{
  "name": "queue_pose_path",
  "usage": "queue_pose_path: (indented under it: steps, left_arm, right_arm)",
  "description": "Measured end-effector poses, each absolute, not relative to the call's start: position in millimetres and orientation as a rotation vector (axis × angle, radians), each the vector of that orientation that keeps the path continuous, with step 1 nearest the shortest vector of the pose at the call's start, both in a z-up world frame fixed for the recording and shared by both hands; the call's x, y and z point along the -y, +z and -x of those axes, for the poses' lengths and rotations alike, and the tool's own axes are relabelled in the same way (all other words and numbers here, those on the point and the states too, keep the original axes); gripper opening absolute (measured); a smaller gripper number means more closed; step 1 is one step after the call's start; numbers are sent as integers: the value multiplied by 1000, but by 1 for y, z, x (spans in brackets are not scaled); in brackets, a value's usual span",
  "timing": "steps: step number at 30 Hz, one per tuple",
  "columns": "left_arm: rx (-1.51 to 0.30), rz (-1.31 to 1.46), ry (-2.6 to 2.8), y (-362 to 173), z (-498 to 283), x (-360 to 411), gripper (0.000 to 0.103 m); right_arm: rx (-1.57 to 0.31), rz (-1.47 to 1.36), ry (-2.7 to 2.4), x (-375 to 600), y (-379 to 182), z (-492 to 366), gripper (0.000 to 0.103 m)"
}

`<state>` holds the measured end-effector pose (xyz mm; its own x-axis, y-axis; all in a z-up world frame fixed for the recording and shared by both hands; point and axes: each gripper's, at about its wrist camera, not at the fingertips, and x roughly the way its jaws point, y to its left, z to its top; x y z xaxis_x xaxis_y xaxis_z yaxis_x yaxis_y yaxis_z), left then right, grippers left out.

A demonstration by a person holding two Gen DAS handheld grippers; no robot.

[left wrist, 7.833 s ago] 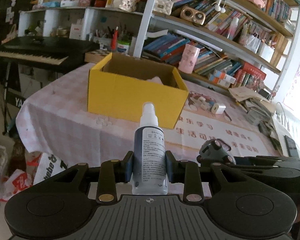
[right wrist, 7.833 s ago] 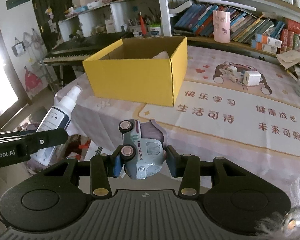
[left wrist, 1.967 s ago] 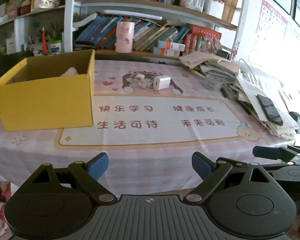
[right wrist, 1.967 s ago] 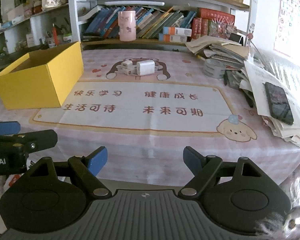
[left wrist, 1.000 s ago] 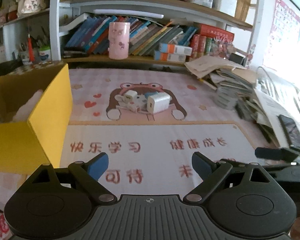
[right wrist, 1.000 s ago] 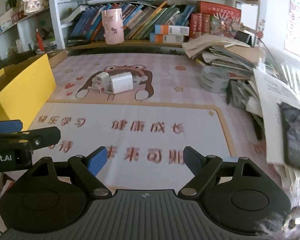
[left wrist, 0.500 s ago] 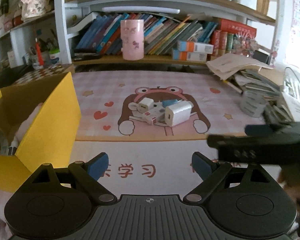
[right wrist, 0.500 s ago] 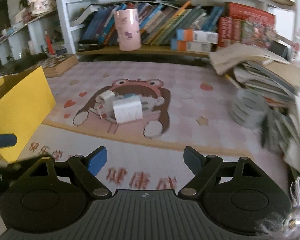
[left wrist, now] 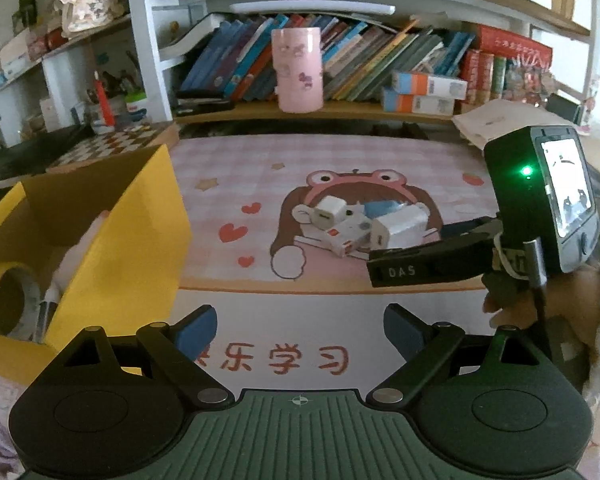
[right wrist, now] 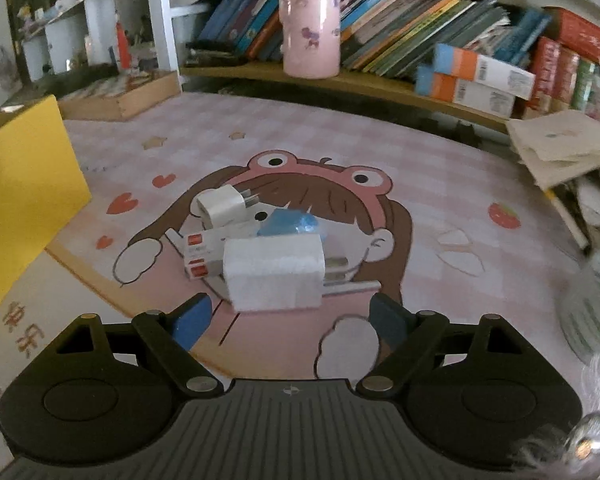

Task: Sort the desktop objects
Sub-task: 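Grasp the white-red small box with left tool while right tool grasps the white charger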

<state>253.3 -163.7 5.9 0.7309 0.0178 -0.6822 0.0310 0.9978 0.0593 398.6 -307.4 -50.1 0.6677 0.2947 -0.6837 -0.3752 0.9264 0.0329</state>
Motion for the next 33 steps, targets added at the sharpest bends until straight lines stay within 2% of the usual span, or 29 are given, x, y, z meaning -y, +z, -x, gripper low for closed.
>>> queue_pose_path:
  steps: [2,4,5,6,20,24,31,33]
  left_arm:
    - [-757,-71,-3,5,-257,164,93]
    - [-762,-74,-3,4,-261,165,93]
    - [-764,-76,-4,3,-263,166,93]
    - [-767,-79,-4,2,-266,166,93]
    - [-799,3,-50,-26,-341,184,91]
    - [-813,-17,-31,-43,-364,191,79]
    - [-809,-24,-18,-56,-385,197,79]
    - [-808,-21,-18,-60,-390,198,73]
  right_arm:
    - [-740,124,399,307,-53,-404,85]
    - [-732,128,424,307,-54,-407,80]
    - [-730,126,437,308,-54,-408,76]
    - [-728,120,451,309,-54,-409,62]
    - [-750,-25,270,394,-27,-358,62]
    - [-751,-55,222,414,-16,-332,62]
    - [-727,-102,171,434,-2,-295,62]
    - [-734,-106,154,437,-2,-289,62]
